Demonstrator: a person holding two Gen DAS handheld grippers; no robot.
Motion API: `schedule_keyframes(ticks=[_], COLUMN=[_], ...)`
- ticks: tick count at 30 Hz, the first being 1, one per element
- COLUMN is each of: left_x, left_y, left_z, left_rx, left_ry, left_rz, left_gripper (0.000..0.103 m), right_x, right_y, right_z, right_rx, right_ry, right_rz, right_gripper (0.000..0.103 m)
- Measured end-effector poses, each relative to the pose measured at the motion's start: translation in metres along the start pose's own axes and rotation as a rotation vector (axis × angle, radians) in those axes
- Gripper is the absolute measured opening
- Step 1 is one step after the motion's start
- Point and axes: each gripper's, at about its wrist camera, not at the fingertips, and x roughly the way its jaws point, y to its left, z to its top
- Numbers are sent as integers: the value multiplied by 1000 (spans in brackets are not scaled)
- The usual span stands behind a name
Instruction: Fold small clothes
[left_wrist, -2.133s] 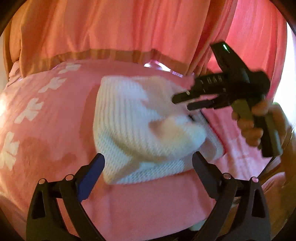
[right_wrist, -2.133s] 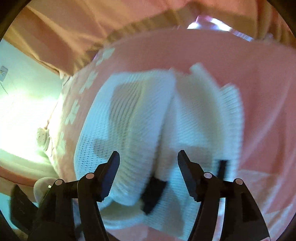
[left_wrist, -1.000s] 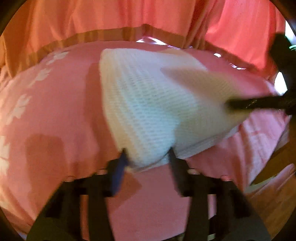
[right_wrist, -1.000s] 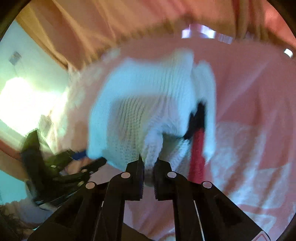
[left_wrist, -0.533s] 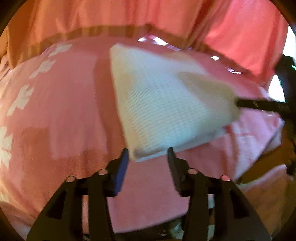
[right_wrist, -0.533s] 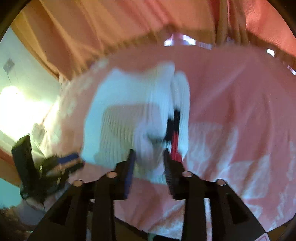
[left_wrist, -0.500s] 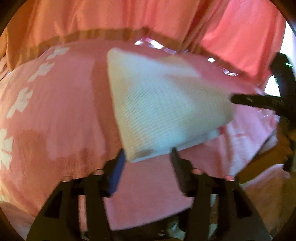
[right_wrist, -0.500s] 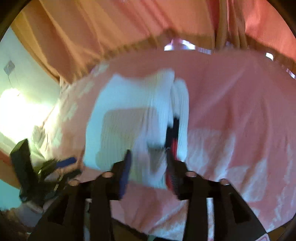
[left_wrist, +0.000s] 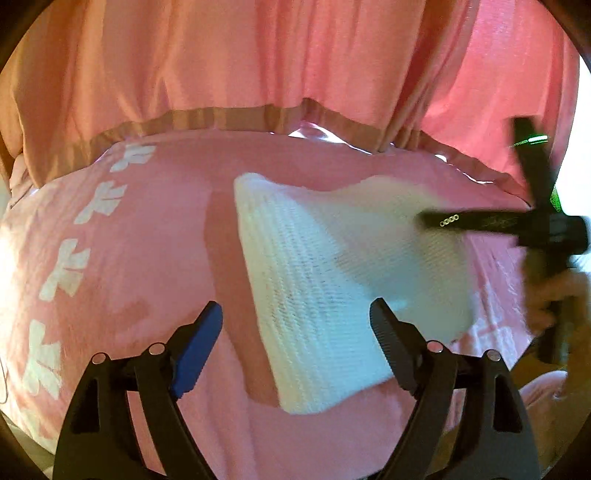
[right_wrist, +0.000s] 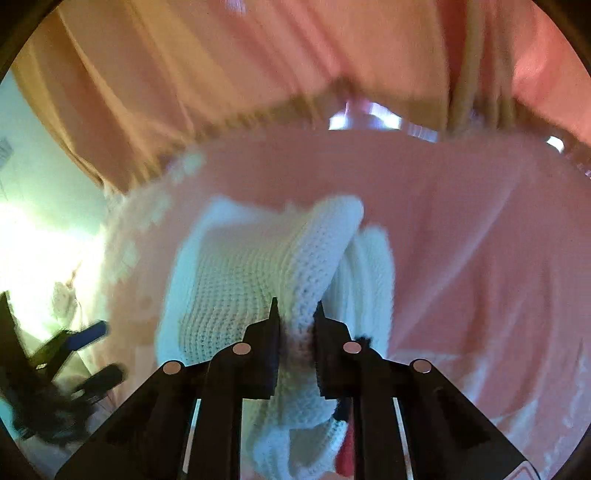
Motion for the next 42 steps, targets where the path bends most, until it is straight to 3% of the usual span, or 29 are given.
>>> schedule_keyframes(ticks=[2, 3, 4, 6, 9, 12, 15, 17, 18, 19, 22, 24, 25, 27, 28, 30, 31, 32, 33, 34, 38, 42], left_x=[13, 18, 25, 36, 34, 34, 51, 67, 79, 86, 83, 66, 64, 70, 75, 72, 69, 66, 62, 58, 66, 111], left_y=[4, 6, 8, 11, 17, 22, 17, 15, 13, 12, 14, 19, 20, 16, 11, 4, 1, -3, -7, -10, -10, 7], left_z=[2, 1, 1, 1, 0, 2, 4, 4, 2, 1, 5, 10, 10, 6, 2, -3, -3, -2, 0, 2, 11, 9], left_rx=[-5, -14, -28, -50, -92, -128, -144, -144, -144, -144, -124, -126, -120, -67, -47, -28, -20, -12, -8, -13, -52, -159], left_ry=[16, 25, 40, 83, 99, 94, 154, 197, 232, 252, 263, 229, 220, 238, 256, 230, 220, 211, 194, 175, 172, 312], left_rz=[14, 14, 7, -15, -64, -90, -117, -129, -153, -172, -177, -188, -179, -142, -133, -103, -96, -95, -103, -109, -109, -124], left_gripper=[80, 80, 80, 80, 81, 87, 89, 88, 86, 66, 46, 44, 44, 46, 50, 54, 60, 73, 78, 87, 92, 93], right_x=[22, 51, 66, 56, 19, 11, 29, 46, 44, 42, 4, -11, -4, 34, 44, 35, 27, 18, 9, 9, 28, 66], right_y=[-14, -24, -30, -30, -29, -25, -20, -16, -15, -13, -4, -2, -4, -12, -14, -9, -7, -7, -7, -7, -21, -22], right_z=[-6, -16, -25, -23, -25, -42, -57, -61, -61, -60, -54, -56, -60, -78, -84, -82, -80, -77, -75, -72, -64, -53], right_rx=[12, 18, 35, 53, 94, 85, 71, 64, 54, 48, 47, 36, 31, 16, 23, 12, 13, 20, 19, 15, 99, 171], right_ry=[71, 184, 227, 191, 84, 97, 166, 205, 200, 194, 93, 52, 74, 218, 247, 211, 179, 140, 98, 87, 129, 216], right_rz=[-55, -78, -76, -52, -13, -2, 18, 11, -5, 0, 84, 89, 55, -58, -69, -66, -62, -68, -84, -91, -37, 29], right_gripper=[16, 20, 24, 26, 43, 54, 54, 40, 27, 17, 15, 16, 19, 20, 21, 32, 50, 59, 66, 66, 68, 71])
